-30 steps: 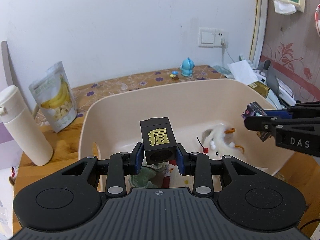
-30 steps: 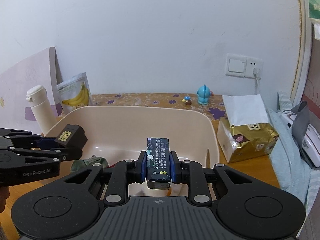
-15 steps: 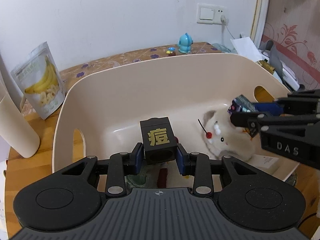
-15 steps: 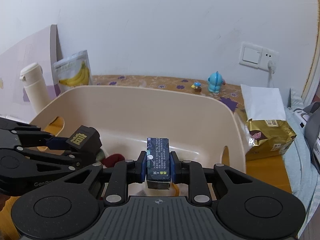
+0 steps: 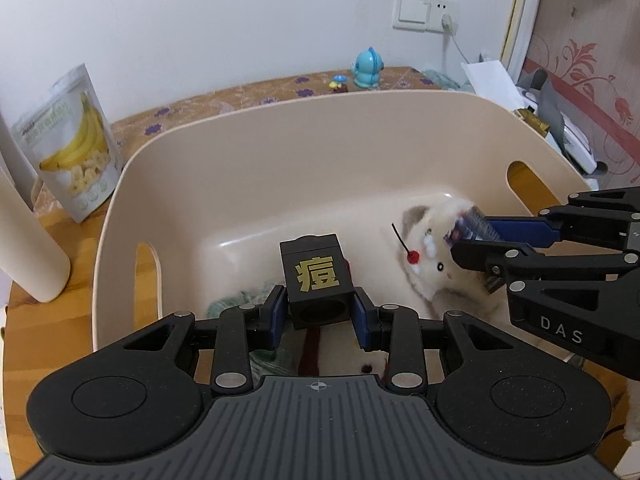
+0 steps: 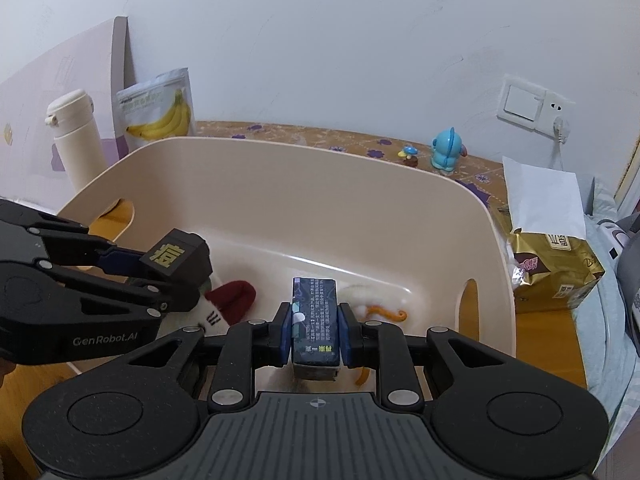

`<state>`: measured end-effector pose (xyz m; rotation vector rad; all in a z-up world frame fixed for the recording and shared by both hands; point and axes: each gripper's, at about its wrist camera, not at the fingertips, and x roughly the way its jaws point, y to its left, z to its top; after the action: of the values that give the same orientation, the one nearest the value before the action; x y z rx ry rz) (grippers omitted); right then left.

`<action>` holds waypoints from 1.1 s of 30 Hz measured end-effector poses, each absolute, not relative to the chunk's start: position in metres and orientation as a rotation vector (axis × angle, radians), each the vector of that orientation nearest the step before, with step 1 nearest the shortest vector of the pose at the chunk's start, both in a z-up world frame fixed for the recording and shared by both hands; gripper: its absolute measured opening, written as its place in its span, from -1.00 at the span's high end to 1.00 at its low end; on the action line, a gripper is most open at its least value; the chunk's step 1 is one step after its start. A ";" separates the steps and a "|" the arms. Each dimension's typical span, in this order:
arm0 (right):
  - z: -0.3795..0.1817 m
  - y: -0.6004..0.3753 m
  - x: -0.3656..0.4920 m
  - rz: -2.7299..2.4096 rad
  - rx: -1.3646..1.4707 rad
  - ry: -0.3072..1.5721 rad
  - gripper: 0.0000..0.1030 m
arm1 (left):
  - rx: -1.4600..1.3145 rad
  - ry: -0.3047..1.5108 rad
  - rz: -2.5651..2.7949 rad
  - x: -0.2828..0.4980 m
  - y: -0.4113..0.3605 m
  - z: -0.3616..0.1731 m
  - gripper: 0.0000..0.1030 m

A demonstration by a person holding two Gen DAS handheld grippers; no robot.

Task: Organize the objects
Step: 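Open both grippers to release the boxes into the bin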

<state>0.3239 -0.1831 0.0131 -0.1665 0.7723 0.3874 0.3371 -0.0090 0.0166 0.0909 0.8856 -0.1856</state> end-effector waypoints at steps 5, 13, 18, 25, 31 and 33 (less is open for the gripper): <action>0.012 -0.184 0.321 0.379 -0.165 0.776 0.30 | 0.093 0.882 -0.163 0.334 -0.010 0.017 0.00; 0.023 -0.196 0.312 0.354 -0.128 0.723 -0.31 | 0.077 0.806 -0.137 0.321 -0.006 0.033 -0.48; 0.030 -0.204 0.305 0.347 -0.110 0.709 -0.59 | 0.065 0.774 -0.122 0.313 -0.003 0.043 -0.53; 0.040 -0.210 0.292 0.343 -0.098 0.677 -0.85 | 0.062 0.734 -0.106 0.297 -0.002 0.055 -0.56; 0.050 -0.217 0.279 0.335 -0.077 0.643 -1.00 | 0.061 0.700 -0.091 0.280 0.000 0.067 -0.59; 0.052 -0.219 0.275 0.331 -0.070 0.633 -1.00 | 0.060 0.688 -0.087 0.275 -0.001 0.071 -0.59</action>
<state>0.2746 -0.2193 0.0523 -0.0696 0.6330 0.3311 0.2745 -0.0009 0.0705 0.0599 0.6883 -0.0874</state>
